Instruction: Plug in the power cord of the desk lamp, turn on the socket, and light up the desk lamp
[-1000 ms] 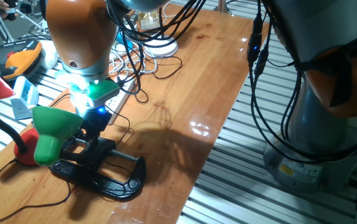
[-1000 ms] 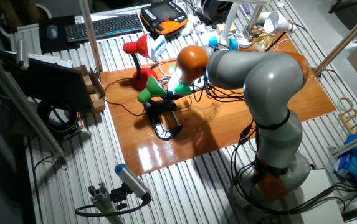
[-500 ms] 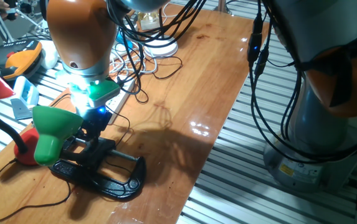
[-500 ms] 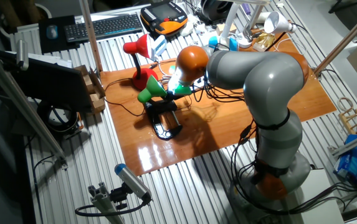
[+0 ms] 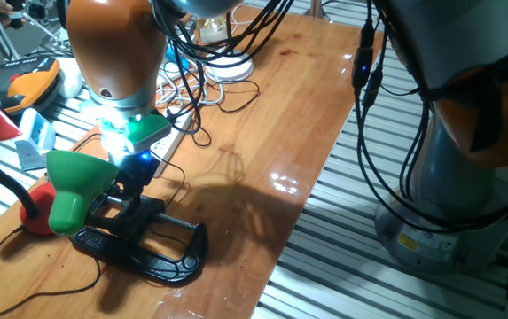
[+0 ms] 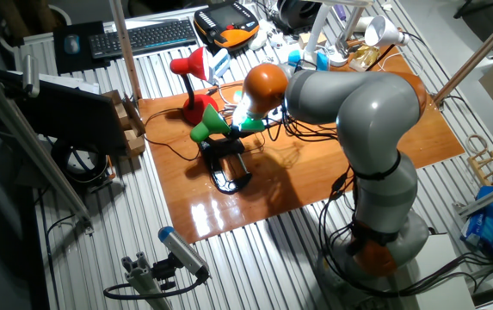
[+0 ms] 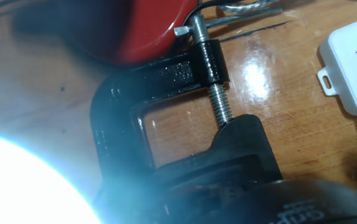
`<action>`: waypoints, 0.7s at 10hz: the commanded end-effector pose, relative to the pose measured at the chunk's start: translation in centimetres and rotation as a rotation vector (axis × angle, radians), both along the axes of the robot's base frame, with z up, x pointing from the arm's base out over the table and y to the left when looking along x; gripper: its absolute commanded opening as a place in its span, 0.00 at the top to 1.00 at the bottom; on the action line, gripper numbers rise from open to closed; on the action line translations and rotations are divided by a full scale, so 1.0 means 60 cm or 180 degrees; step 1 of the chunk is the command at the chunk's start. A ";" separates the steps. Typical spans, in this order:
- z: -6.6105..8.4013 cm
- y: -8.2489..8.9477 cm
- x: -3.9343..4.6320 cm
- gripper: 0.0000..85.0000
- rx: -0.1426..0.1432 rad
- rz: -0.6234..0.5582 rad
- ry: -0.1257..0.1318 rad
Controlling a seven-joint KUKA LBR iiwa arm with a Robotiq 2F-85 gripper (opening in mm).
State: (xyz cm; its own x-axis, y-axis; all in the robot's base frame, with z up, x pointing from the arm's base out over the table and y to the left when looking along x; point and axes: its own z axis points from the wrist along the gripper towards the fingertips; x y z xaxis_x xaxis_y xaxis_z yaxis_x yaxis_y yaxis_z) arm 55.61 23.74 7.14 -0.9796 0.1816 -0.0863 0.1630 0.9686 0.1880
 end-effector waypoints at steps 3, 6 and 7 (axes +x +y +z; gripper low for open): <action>0.007 -0.005 0.004 1.00 -0.0002 0.0019 0.0021; 0.029 -0.026 0.008 1.00 -0.0113 0.0157 0.0059; 0.052 -0.038 0.010 1.00 -0.0220 0.0274 0.0098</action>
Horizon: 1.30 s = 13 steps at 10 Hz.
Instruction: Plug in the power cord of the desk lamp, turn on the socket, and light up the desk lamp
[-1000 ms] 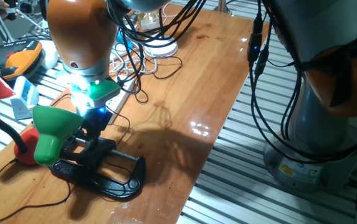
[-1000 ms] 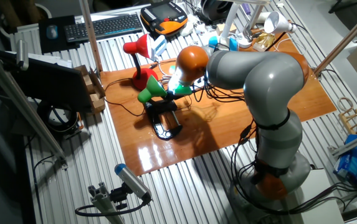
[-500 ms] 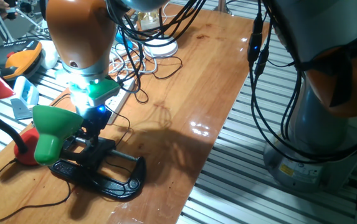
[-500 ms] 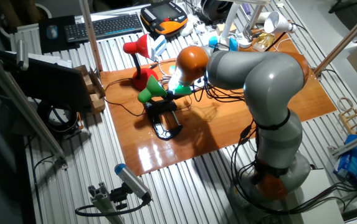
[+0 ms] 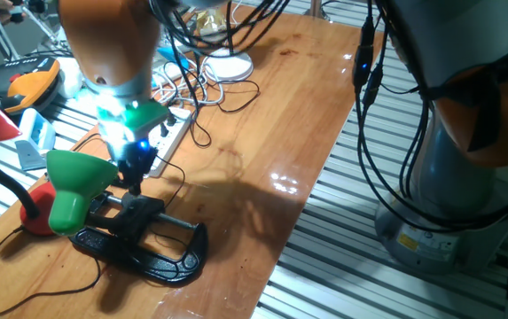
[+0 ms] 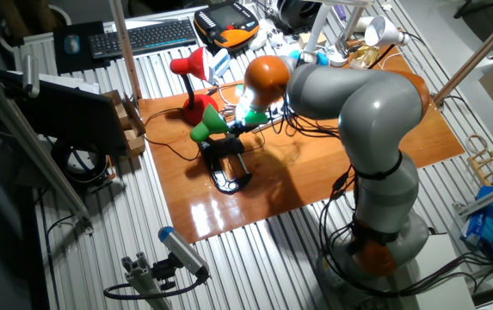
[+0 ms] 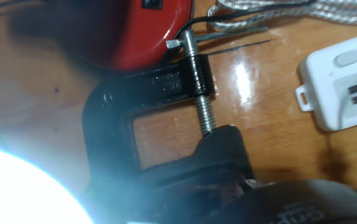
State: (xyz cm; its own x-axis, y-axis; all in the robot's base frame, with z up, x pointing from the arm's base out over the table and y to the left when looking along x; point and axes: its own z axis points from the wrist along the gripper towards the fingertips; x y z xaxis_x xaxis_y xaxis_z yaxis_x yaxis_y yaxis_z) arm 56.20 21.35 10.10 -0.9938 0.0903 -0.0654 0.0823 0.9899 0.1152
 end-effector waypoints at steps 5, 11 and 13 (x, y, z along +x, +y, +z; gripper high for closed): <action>0.089 -0.097 0.017 1.00 -0.0212 0.0505 0.0061; 0.132 -0.249 0.022 1.00 -0.0496 0.1095 -0.0085; 0.120 -0.267 0.007 1.00 -0.0433 0.1135 -0.0053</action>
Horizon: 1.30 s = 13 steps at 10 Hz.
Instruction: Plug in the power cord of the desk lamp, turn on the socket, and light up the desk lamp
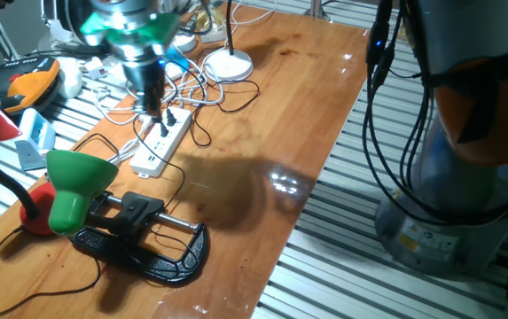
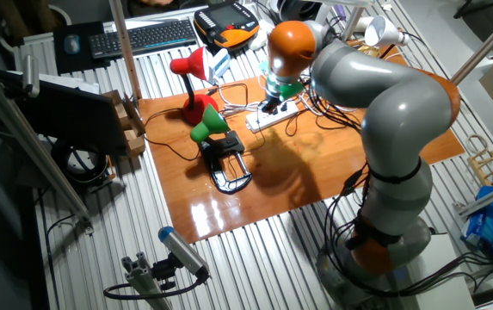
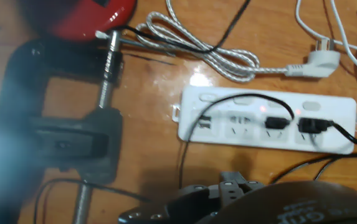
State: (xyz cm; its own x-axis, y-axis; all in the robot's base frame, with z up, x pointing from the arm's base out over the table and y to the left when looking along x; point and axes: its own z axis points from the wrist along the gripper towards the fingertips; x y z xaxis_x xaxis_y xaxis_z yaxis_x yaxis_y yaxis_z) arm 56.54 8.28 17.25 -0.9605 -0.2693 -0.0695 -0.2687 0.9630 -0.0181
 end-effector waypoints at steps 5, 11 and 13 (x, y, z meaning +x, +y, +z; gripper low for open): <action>0.003 -0.066 -0.026 1.00 0.0096 -0.0137 0.0127; 0.008 -0.062 -0.028 1.00 0.0098 -0.0180 0.0152; 0.009 -0.059 -0.026 1.00 0.0080 -0.0200 0.0137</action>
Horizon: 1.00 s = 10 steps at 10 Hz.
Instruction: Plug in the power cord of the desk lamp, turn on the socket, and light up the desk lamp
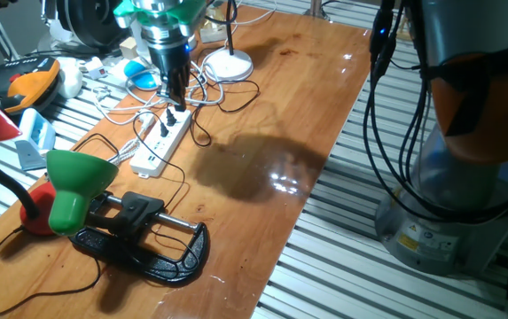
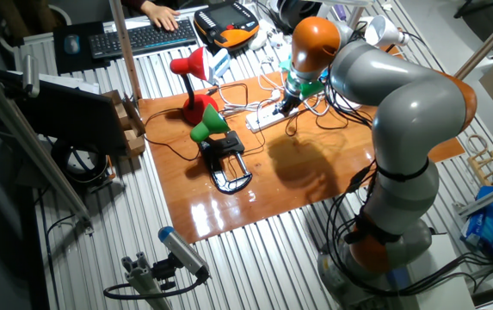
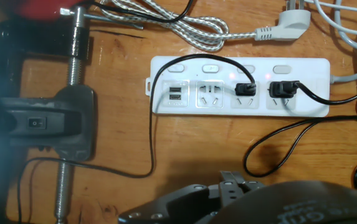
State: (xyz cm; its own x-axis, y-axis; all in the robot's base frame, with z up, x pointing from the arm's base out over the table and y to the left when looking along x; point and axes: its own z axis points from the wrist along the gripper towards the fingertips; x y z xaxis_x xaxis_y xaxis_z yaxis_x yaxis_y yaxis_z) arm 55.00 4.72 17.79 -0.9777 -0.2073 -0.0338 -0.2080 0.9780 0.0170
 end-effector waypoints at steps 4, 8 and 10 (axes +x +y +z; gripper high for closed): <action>0.001 0.007 0.005 1.00 0.0048 -0.0059 0.0036; -0.003 0.008 0.015 1.00 0.0034 -0.0059 0.0017; -0.005 0.011 0.022 1.00 0.0044 -0.0064 0.0017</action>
